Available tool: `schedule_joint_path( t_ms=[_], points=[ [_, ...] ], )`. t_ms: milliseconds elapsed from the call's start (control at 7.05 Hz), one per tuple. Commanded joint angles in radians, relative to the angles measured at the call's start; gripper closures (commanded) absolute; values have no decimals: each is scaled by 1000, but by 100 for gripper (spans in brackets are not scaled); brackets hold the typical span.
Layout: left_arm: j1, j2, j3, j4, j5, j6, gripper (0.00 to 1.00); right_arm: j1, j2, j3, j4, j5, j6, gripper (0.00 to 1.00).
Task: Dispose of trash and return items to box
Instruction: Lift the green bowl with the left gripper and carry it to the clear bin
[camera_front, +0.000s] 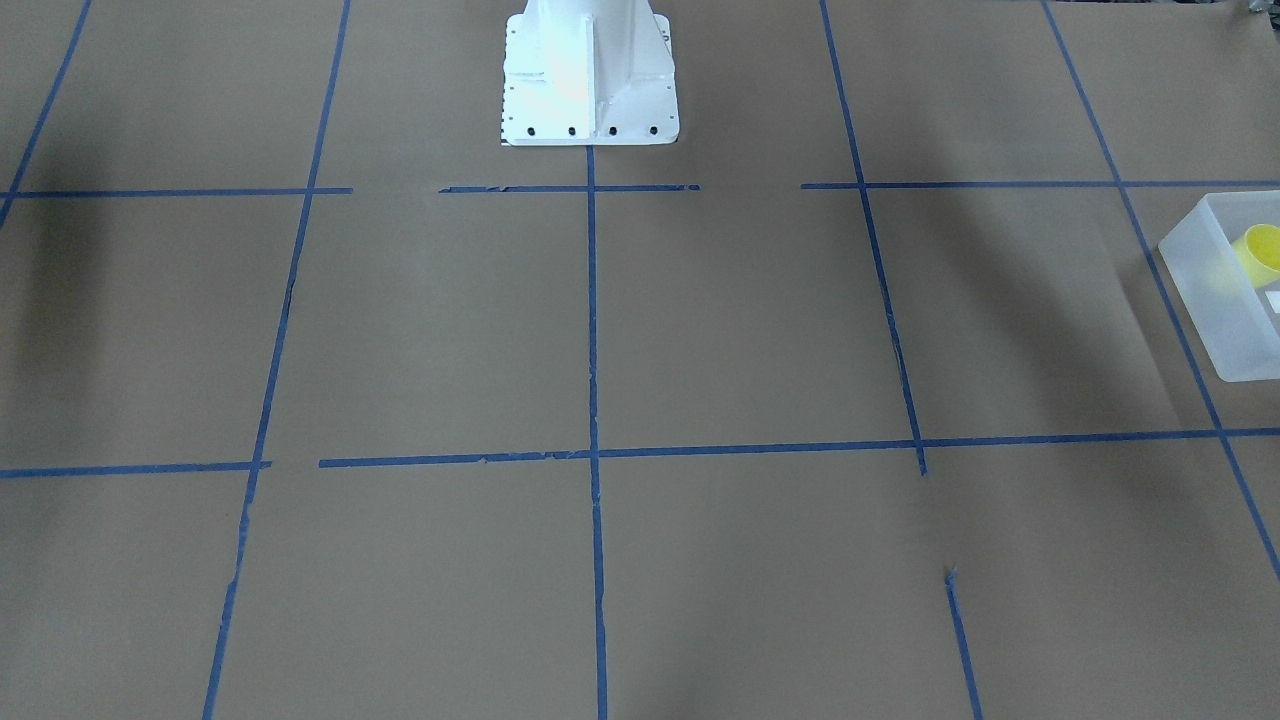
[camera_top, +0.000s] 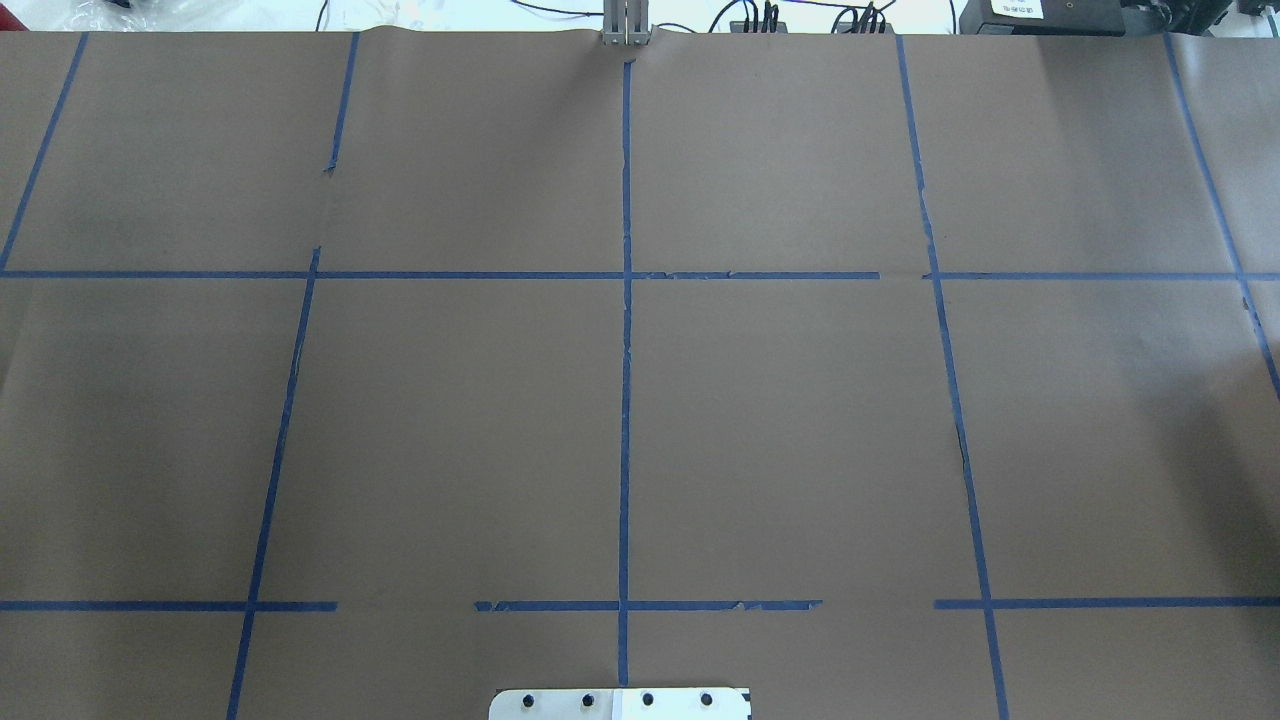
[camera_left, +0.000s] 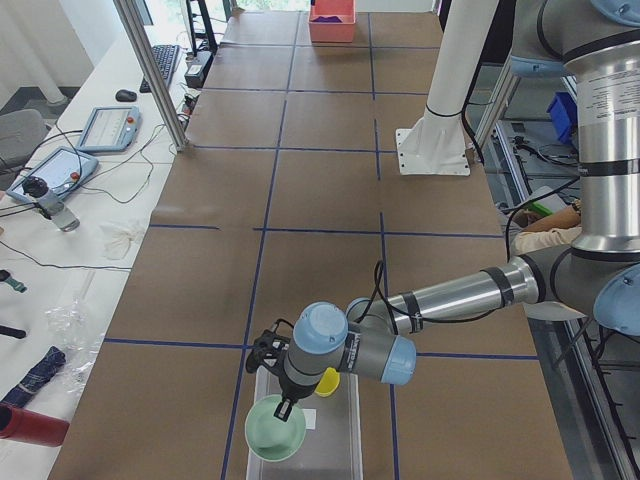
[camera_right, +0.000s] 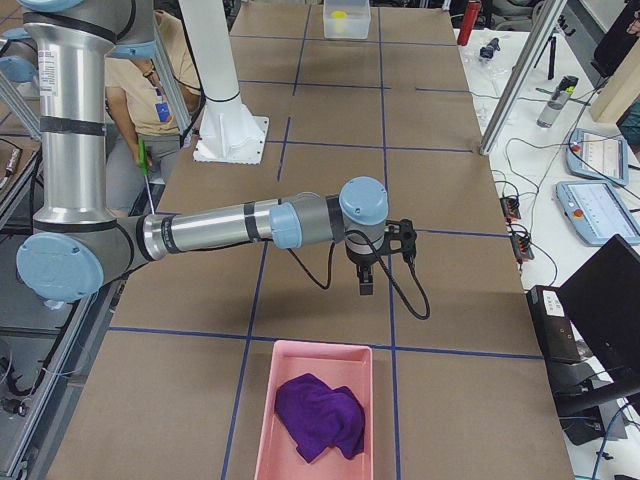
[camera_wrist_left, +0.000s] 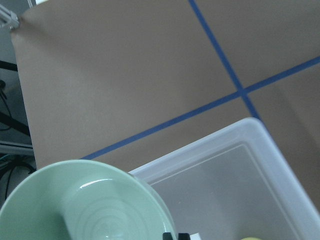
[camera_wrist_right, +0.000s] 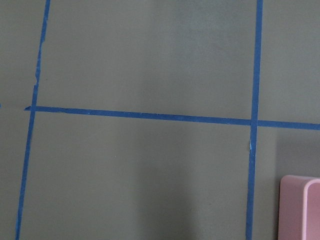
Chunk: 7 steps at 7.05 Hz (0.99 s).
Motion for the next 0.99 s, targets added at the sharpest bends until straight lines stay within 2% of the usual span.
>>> schedule_joint_path(
  t_ms=[0,284,425,567,709,851],
  points=[
    [1,-20,86,-1,-4,-39,100,-18,-5,18,0,0,34,0],
    [4,-20,115,-1,-21,-42,100,-23,-6,21,0,0,37,0],
    [5,-20,119,0,-61,-44,100,-23,-6,21,0,0,37,0],
    [7,-20,118,-1,-63,-44,95,-23,-6,21,0,0,37,0],
    [7,-20,115,-9,-63,-42,1,-23,-9,21,0,0,37,0],
    [8,-20,115,-10,-55,-41,0,-23,-22,24,0,3,37,0]
  ],
)
